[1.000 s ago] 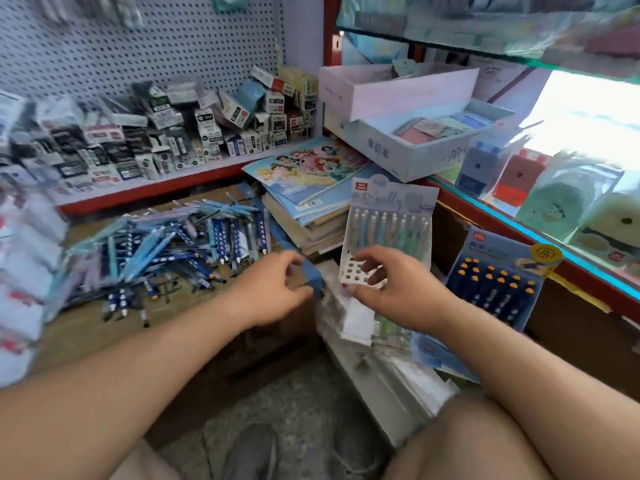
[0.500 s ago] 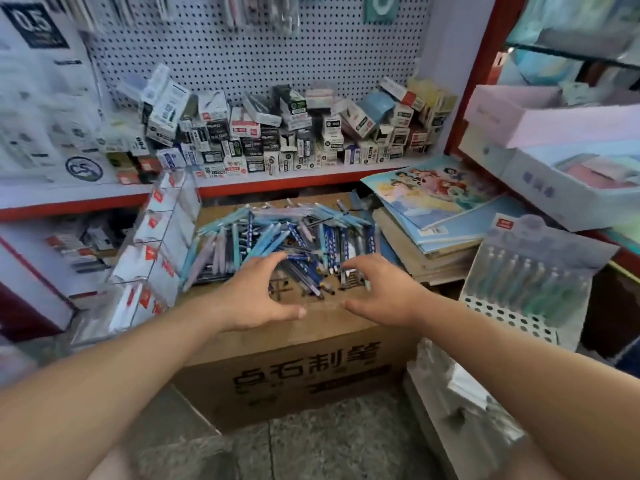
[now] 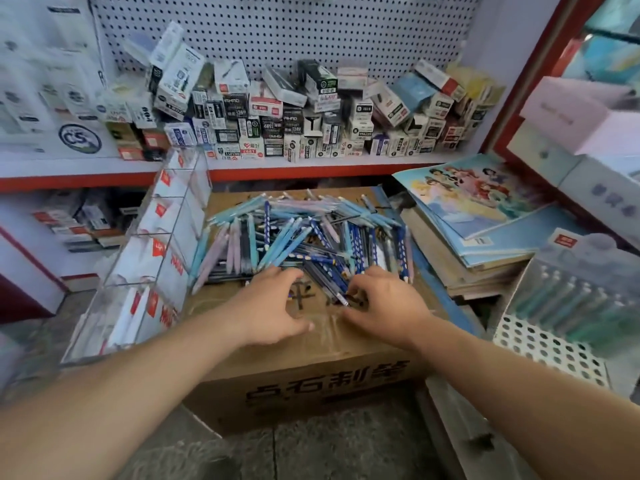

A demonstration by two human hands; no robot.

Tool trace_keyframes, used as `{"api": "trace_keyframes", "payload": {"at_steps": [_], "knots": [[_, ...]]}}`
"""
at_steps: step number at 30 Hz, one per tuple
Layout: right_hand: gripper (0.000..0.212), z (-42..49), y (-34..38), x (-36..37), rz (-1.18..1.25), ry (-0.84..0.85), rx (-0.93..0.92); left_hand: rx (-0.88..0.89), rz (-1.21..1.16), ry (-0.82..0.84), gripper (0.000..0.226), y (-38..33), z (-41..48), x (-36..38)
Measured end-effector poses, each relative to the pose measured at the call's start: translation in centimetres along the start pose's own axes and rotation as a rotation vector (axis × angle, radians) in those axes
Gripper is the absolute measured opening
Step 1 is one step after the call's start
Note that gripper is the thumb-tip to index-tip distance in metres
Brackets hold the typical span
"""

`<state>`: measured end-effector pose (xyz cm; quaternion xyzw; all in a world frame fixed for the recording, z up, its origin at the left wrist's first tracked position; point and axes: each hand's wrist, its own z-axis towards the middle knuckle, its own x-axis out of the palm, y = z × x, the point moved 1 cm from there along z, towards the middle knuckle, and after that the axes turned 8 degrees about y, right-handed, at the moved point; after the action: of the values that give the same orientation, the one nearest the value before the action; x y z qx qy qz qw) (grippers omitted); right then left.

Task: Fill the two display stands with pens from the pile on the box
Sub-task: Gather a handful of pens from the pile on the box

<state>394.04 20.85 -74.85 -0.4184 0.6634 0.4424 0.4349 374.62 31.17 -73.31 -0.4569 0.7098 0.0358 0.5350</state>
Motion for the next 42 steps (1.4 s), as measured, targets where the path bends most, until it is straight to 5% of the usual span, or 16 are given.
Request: {"api": "trace_keyframes", "payload": {"at_steps": [9,13,16,21,24,27,34,42], "knots": [[0.021,1.0,1.1,0.3,0.089,-0.009,0.122,0.0,-0.02,-0.023,0.085,-0.1,-0.1,0.5],[0.02,-0.5,1.5,-0.9,0.245,-0.112,0.179,0.032,-0.053,-0.163,0.053,-0.7,0.0,0.0],[0.022,-1.9,2.2,-1.5,0.377,-0.108,0.196,0.043,-0.258,-0.141,0.025,-1.4,0.2,0.1],[0.024,-3.7,3.8,-1.2,0.481,-0.038,0.079,-0.008,-1.007,0.027,0.021,-2.5,0.3,1.2],[0.022,-4.1,4.5,-0.7,0.521,0.003,-0.052,-0.026,-1.163,0.001,0.015,-2.7,-0.1,0.9],[0.022,-3.5,4.4,-0.4,0.519,0.06,-0.118,-0.045,-1.162,-0.086,0.014,-2.2,-0.7,0.3],[0.029,0.3,3.1,0.7,0.125,-0.073,0.043,-0.12,-1.016,-0.165,0.012,0.7,-2.1,-0.3],[0.017,1.8,3.1,1.0,0.098,-0.03,0.135,-0.123,-1.034,-0.148,0.01,1.6,-2.1,-0.1]]}}
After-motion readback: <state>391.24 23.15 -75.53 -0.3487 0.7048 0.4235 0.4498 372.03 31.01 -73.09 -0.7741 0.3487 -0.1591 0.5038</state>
